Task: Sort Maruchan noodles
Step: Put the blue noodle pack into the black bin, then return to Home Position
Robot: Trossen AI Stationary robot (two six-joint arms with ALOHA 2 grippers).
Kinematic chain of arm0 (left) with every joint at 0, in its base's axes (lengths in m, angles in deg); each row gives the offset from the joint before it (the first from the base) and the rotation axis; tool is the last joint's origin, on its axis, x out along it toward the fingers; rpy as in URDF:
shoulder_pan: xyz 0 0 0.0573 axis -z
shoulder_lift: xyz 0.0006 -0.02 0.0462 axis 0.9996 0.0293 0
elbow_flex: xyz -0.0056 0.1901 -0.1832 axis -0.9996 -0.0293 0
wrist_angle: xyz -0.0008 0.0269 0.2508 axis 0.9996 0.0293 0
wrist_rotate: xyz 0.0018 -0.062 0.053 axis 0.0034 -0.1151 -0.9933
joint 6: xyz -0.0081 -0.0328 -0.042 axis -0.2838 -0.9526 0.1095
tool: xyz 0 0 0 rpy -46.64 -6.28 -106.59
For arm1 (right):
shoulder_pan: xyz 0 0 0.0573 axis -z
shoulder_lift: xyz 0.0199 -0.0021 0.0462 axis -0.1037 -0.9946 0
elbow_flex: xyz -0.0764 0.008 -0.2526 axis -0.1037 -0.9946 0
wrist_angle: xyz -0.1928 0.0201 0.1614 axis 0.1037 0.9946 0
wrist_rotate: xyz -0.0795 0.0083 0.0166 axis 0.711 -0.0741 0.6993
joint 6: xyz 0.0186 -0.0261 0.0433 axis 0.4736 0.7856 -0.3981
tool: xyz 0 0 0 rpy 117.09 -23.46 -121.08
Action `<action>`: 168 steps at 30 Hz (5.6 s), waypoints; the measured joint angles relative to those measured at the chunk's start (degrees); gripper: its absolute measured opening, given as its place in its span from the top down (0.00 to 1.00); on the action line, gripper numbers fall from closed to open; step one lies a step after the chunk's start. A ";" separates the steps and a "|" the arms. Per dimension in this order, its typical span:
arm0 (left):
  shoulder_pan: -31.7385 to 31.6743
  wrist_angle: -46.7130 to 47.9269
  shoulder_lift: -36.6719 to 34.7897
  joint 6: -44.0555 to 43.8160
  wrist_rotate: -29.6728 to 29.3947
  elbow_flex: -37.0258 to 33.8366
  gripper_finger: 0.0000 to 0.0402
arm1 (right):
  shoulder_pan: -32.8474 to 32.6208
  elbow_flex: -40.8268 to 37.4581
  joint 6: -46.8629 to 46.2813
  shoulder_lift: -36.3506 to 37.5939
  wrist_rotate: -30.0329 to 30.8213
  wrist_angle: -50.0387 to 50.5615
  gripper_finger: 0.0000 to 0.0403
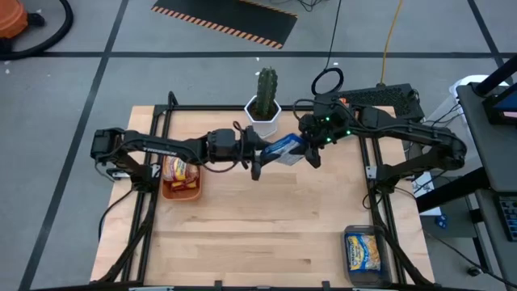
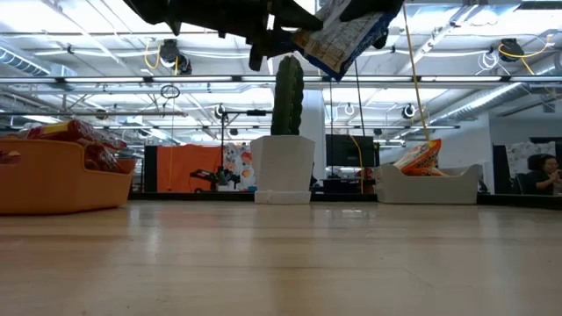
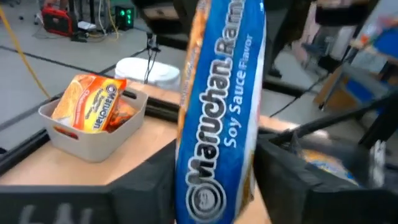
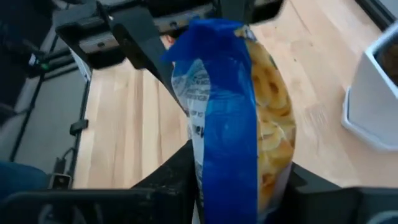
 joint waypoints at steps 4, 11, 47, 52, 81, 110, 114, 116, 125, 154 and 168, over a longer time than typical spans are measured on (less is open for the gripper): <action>-0.74 5.20 -3.01 -1.47 2.21 -0.09 0.38 | 0.00 0.00 -4.22 0.89 0.20 0.89 0.69; -4.36 23.00 -9.68 0.72 7.72 0.12 0.22 | -0.04 0.00 -10.49 3.06 0.15 4.68 0.74; -8.78 32.07 -17.13 -17.33 17.00 0.00 0.21 | -29.72 0.00 -47.23 12.87 -4.04 33.35 0.72; -4.60 28.18 -17.13 -20.98 8.65 0.00 0.21 | -35.52 0.00 -47.73 13.55 -2.49 38.65 0.72; 13.04 27.12 -17.11 -31.65 -20.14 0.00 0.21 | -74.05 0.00 -68.67 5.55 15.48 38.78 0.72; 15.97 29.51 -17.09 -32.69 -20.18 0.00 0.21 | -82.14 -14.22 -69.62 -2.81 21.84 36.01 0.72; 15.97 29.51 -17.09 -32.58 -21.69 0.00 0.21 | -82.14 -15.97 -68.93 -2.80 21.72 32.93 0.72; 15.94 29.51 -17.09 -32.56 -22.07 0.00 0.21 | -82.14 -16.72 -68.72 -2.80 21.63 30.99 0.72; 15.88 29.54 -17.09 -32.02 -22.16 0.00 0.21 | -82.14 -17.97 -68.97 -2.80 21.37 19.62 0.50; 15.95 28.16 -17.09 -18.74 -21.26 0.00 0.21 | -79.71 -17.97 -64.29 7.78 26.36 -10.58 0.44; 15.88 22.03 -19.33 -5.89 -18.46 0.00 0.64 | -70.90 -17.92 -27.68 14.72 54.39 -2.45 0.77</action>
